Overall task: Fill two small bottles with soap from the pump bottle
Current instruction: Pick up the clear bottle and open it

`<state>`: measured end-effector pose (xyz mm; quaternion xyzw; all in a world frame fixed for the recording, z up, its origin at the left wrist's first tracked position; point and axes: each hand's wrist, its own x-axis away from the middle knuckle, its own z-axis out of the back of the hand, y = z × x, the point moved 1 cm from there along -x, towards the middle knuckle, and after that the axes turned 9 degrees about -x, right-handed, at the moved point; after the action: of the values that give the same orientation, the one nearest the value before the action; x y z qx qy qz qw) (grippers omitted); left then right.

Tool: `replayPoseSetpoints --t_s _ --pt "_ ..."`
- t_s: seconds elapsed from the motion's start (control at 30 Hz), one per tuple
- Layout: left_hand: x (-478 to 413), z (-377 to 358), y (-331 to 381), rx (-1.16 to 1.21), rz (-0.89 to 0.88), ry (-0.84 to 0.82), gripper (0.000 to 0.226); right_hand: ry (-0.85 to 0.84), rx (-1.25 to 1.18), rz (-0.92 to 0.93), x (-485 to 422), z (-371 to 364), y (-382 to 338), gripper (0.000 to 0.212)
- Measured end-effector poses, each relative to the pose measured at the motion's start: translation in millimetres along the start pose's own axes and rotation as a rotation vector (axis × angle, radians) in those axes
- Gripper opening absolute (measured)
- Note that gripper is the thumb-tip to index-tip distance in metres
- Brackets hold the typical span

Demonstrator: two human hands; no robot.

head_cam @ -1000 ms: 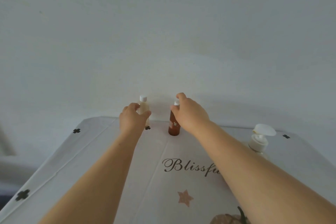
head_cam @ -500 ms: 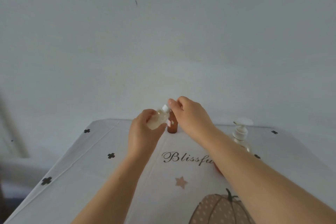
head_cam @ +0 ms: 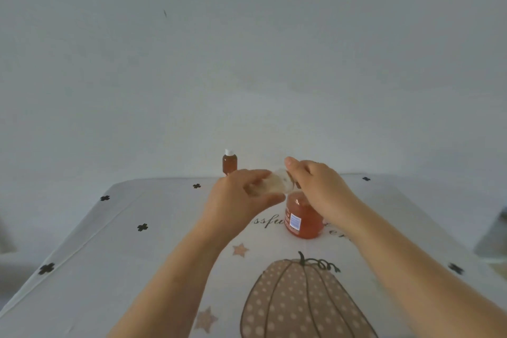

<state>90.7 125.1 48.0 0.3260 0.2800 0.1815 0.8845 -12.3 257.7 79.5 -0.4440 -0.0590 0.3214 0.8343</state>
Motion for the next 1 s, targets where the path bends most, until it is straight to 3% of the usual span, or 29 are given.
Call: replayPoseSetpoints --t_s 0.1,0.17,0.3,0.4,0.47,0.53,0.67,0.77,1.0 --pt "1.1 -7.9 2.8 0.100 0.068 -0.158 0.050 -0.110 -0.082 -0.001 11.9 13.6 16.6 0.034" --pt "1.5 -14.1 1.8 0.110 0.082 -0.193 0.044 -0.202 -0.201 0.014 17.4 25.6 26.8 0.010" --pt "5.2 -23.0 8.9 0.093 0.047 -0.178 0.039 -0.190 -0.312 -0.016 22.5 44.0 36.6 0.012" --pt "7.9 -29.2 18.6 0.068 0.013 -0.189 0.046 -0.150 -0.239 -0.072 24.1 45.8 41.1 0.043" --pt "8.4 -31.8 21.8 0.060 0.022 -0.217 0.048 -0.168 -0.259 -0.059 24.4 47.8 47.3 0.034" --pt "9.0 -33.8 20.6 0.041 0.024 -0.239 0.047 -0.224 -0.318 -0.015 25.5 54.1 52.6 0.010" --pt "12.5 -37.2 19.6 0.035 0.012 -0.238 0.043 -0.205 -0.437 -0.069 28.0 58.5 56.2 0.019" --pt "14.7 -40.4 25.0 0.021 -0.006 -0.251 0.043 -0.160 -0.339 -0.166 30.2 54.5 56.1 0.042" --pt "14.0 -42.7 25.1 0.013 0.026 -0.312 0.045 -0.156 -0.399 -0.063 30.3 58.0 61.5 0.008"
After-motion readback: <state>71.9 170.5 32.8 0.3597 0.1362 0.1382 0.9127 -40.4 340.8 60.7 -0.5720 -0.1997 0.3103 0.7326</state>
